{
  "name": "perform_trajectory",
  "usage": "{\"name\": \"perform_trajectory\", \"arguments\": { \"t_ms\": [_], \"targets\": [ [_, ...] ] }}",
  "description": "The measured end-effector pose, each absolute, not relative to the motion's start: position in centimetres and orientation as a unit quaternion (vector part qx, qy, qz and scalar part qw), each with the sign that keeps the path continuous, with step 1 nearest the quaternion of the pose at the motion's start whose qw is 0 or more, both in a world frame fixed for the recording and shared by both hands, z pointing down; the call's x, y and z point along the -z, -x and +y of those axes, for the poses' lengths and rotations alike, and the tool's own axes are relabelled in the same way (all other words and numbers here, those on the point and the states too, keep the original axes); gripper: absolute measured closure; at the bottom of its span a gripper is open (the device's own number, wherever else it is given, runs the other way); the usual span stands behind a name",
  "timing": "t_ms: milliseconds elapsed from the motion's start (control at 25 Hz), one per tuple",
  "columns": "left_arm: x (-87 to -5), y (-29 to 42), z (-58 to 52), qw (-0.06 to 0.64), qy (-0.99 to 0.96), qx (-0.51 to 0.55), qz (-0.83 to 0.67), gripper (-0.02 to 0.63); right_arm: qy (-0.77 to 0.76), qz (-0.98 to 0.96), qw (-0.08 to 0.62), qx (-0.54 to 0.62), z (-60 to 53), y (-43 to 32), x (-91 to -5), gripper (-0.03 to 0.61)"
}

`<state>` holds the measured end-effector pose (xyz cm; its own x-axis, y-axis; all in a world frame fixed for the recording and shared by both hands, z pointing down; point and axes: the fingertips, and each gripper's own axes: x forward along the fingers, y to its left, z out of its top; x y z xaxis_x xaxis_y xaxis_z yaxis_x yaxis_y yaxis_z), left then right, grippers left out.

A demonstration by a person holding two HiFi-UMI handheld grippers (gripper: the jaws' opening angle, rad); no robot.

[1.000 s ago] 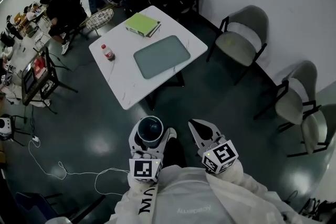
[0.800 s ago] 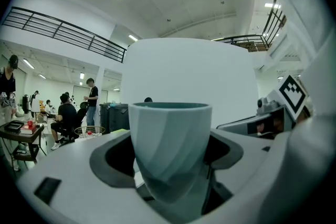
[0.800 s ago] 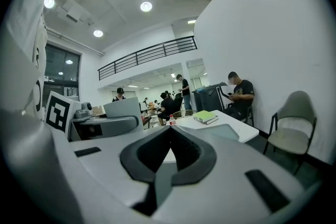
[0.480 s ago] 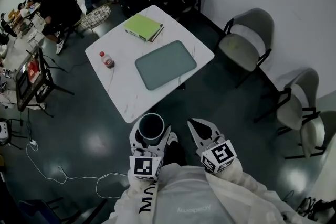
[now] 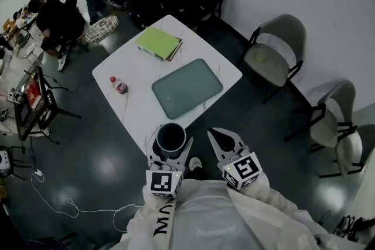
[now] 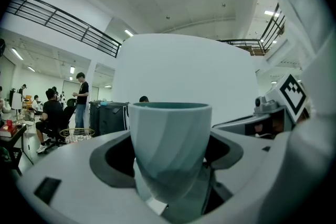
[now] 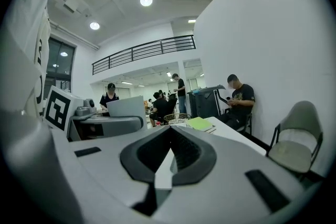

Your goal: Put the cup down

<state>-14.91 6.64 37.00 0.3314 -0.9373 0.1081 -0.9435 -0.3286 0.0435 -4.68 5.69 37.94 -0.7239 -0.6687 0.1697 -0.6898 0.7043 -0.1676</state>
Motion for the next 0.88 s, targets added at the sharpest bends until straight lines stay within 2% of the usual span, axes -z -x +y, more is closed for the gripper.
{"name": "perform_trajectory", "arguments": {
  "t_ms": [880],
  "targets": [
    [-37.7, 16.0, 0.9, 0.046, -0.821, -0.049, -0.567, 0.230, -0.384, -0.915, 0.043, -0.115, -0.3, 5.9, -38.2, 0.573]
  ]
}}
